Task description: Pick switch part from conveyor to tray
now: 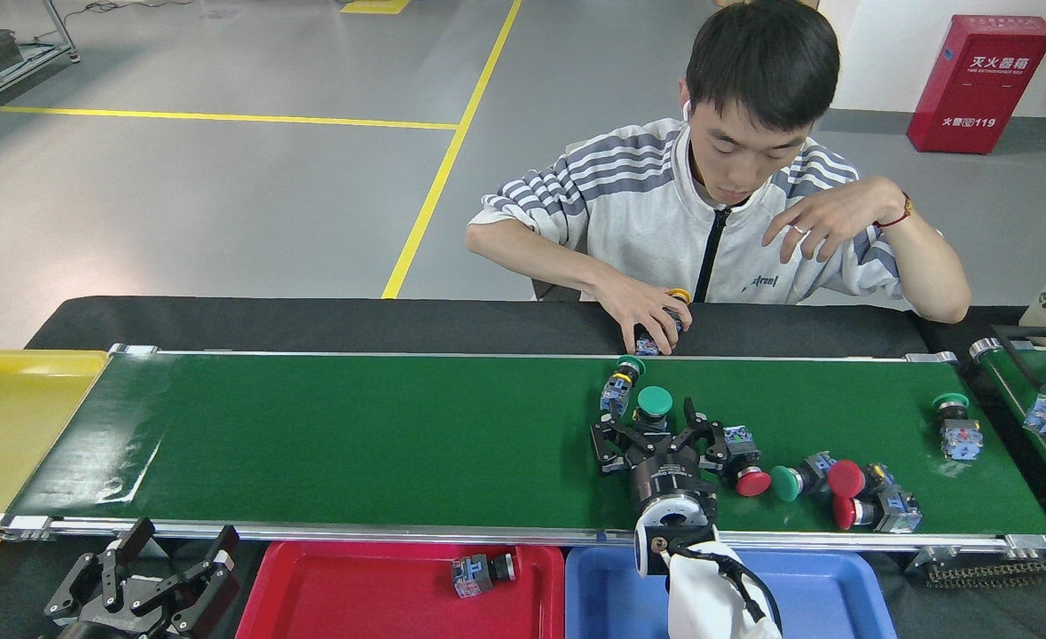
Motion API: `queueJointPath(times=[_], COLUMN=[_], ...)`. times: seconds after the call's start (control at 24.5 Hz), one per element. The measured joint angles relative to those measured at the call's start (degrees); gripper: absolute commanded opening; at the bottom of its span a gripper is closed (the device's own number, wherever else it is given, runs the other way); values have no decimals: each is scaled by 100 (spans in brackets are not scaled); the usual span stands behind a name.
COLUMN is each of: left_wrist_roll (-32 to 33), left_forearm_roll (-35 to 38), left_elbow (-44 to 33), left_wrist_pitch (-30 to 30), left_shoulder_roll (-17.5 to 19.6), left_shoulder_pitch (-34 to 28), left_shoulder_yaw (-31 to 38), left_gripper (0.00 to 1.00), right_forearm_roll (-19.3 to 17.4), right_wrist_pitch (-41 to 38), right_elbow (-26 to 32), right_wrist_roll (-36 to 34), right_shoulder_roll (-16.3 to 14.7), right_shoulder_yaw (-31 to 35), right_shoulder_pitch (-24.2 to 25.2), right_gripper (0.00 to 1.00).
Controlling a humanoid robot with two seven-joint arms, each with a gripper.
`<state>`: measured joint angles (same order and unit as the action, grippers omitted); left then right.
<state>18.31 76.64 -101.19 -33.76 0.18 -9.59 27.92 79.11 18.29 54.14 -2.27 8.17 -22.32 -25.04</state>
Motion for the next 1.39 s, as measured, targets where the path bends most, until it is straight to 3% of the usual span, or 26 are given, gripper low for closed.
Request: queueJointPath(times=[0.12,0.24,0.37,0.57,0.61,0.65,0.69,0.73,0.94,1.22,1.39], left_wrist_roll=[0,0,0,0,0,0,0,0,0,0,0], left_forearm_roll=[6,7,7,7,11,17,23,26,318,474,948], left_elbow=[0,0,0,0,0,0,0,0,0,3,97], left_wrist_pitch=[0,1,2,19,28,28,23,12,-20,-14,85], left_shoulder_roll=[0,2,2,9,28,61,97,122,134,104,-66], left_shoulder_pitch=[0,0,0,8,53,127,216,299,636,648,706], left_shoulder_yaw=[6,54,64,-3,-81,-235,-447,-650,-1169,-1205,-1475], left_gripper=[100,100,100,100,100,100,100,100,100,100,100], right_forearm_roll=[-12,-13,-7,14,23,31,34,35,37,31,23], right_wrist_pitch=[-221,-365,-436,-1080,-1262,-1420,-1528,-1620,-1860,-2017,-2044], right_elbow=[6,60,507,1555,1651,1690,1710,1713,1712,1738,1816], right_wrist_roll=[-3,-3,8,13,24,26,26,21,-68,-116,-189], right_shoulder_roll=[-74,-82,-92,-112,-113,-113,-113,-114,-118,-142,-301], right_shoulder_yaw=[-71,-82,-156,-1348,-1663,-1926,-2200,-2470,-3111,-3099,-3039], right_shoulder_pitch=[-1,16,160,520,546,548,548,549,581,704,757], right_gripper=[2,2,2,6,14,46,94,99,100,100,100])
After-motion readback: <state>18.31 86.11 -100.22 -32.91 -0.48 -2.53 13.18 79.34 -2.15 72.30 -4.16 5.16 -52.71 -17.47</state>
